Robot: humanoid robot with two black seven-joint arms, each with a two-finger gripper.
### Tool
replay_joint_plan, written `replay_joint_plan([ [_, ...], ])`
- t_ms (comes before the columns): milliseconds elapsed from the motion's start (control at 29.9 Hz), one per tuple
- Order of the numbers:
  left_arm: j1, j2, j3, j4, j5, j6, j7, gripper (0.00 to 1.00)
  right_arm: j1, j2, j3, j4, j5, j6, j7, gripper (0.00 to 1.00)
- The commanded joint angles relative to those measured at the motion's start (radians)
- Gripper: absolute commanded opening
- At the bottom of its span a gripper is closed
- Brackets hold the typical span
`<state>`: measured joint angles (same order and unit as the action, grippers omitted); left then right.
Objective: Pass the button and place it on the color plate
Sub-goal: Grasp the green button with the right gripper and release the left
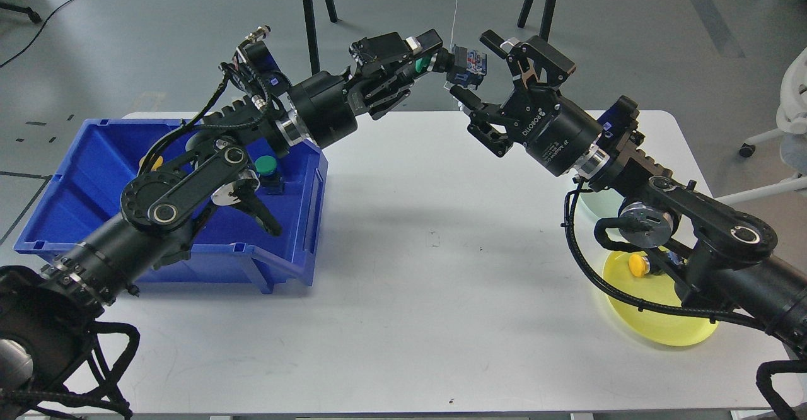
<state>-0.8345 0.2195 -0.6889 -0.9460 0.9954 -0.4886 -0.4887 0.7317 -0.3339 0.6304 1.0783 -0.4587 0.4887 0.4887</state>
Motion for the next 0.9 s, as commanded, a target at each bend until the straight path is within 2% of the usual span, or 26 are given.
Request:
replay_joint_plan([
  [0,0.000,0.000,0.000,0.003,-0.001,0.000,0.000,0.26,0.000,0.003,0.002,0.002,0.002,0.000,0.000,0.68],
  [67,0.000,0.000,0.000,0.004,-0.001,0.000,0.000,0.26,-0.001,0.003,0.002,0.005,0.003,0.000,0.000,0.63],
  [401,0.002,-0.002,0.000,0.004,-0.001,0.000,0.000,0.27,-0.005,0.003,0.006,0.006,0.003,0.000,0.000,0.16],
  [702,0.009,-0.002,0.000,0.004,-0.001,0.000,0.000,0.32,-0.005,0.003,0.009,0.009,0.003,0.000,0.000,0.10],
  [768,0.009,-0.002,0.000,0.004,-0.001,0.000,0.000,0.42,-0.005,0.003,0.009,0.009,0.003,0.000,0.000,0.09],
  [802,0.011,-0.003,-0.001,0.004,-0.003,0.000,0.000,0.50,-0.005,0.003,0.009,0.009,0.003,0.000,0.000,0.09],
  [869,0.011,-0.003,-0.001,0.001,-0.011,0.000,0.000,0.57,-0.005,0.003,0.009,0.009,0.003,0.000,0.000,0.09],
])
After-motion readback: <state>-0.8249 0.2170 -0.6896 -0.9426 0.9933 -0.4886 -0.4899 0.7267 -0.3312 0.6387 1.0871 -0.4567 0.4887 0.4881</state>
